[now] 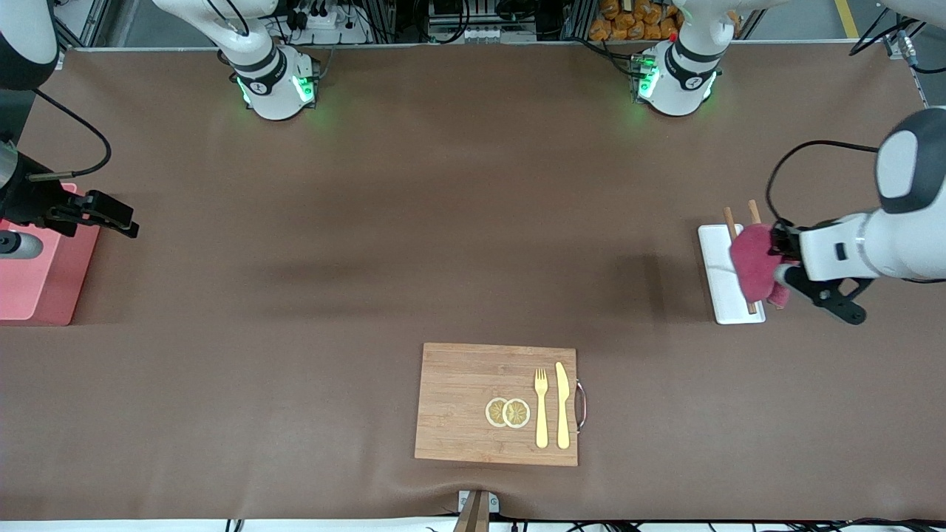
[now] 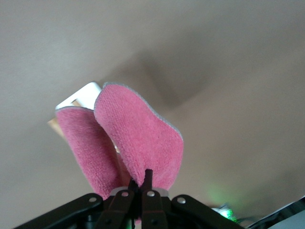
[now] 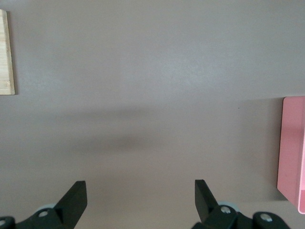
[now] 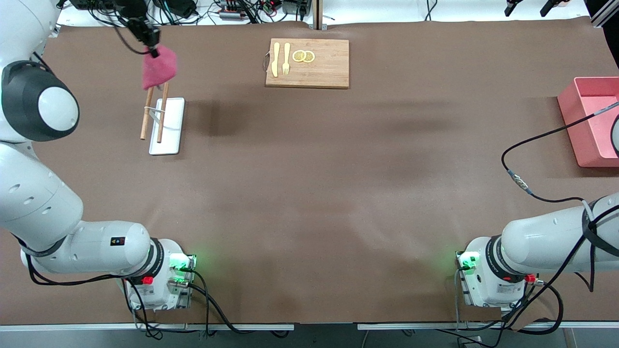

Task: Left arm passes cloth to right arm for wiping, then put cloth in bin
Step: 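Lift the pink towel off the tray with the left gripper, then carry the towel toward the right gripper while the right gripper approaches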

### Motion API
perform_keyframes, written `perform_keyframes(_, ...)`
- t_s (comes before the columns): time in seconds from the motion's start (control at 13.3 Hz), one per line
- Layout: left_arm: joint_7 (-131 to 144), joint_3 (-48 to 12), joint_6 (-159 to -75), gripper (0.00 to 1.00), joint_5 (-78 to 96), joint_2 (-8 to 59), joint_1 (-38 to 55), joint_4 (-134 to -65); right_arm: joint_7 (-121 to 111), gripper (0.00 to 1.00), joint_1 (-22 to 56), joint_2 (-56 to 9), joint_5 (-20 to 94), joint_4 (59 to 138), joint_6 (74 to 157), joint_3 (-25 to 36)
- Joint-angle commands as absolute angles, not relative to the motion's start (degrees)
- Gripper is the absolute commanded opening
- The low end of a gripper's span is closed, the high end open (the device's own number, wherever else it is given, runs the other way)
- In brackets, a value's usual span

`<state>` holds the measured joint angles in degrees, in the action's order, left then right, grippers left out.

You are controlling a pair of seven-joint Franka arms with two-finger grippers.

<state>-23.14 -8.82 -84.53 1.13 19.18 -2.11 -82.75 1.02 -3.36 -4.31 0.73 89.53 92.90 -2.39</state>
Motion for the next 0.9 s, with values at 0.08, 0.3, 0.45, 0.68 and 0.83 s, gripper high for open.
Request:
perform_keyframes(0.08, -7.1, -16.2, -83.8, 0.0, 2.6, 20.3, -1.4, -80.4, 2.5, 1.0, -3.3, -4.5, 0.8, 89.3, 89.8, -2.6)
perform_keyframes(0.3, 6.3, -21.3, -88.0, 0.0, 4.8, 22.3, 1.1, -78.1, 12.5, 1.0, -3.3, -4.6, 6.1, 89.5, 86.1, -2.5)
perform_keyframes(0.45, 14.9, -21.4, -93.1, 0.0, 4.8, 23.4, 6.9, -78.0, 22.7, 1.0, -1.7, -4.7, 8.3, 89.7, 84.6, -2.7)
perform_keyframes(0.68, 26.3, -21.2, -99.6, 0.0, 4.7, 25.3, 14.7, -77.6, 40.5, 1.0, -1.3, -6.2, 18.8, 90.8, 79.9, -2.7)
perform_keyframes(0.83, 33.4, -20.8, -103.3, 0.0, 4.7, 27.5, 20.1, -75.9, 49.0, 1.0, -0.7, -7.5, 23.1, 91.2, 79.4, -2.7)
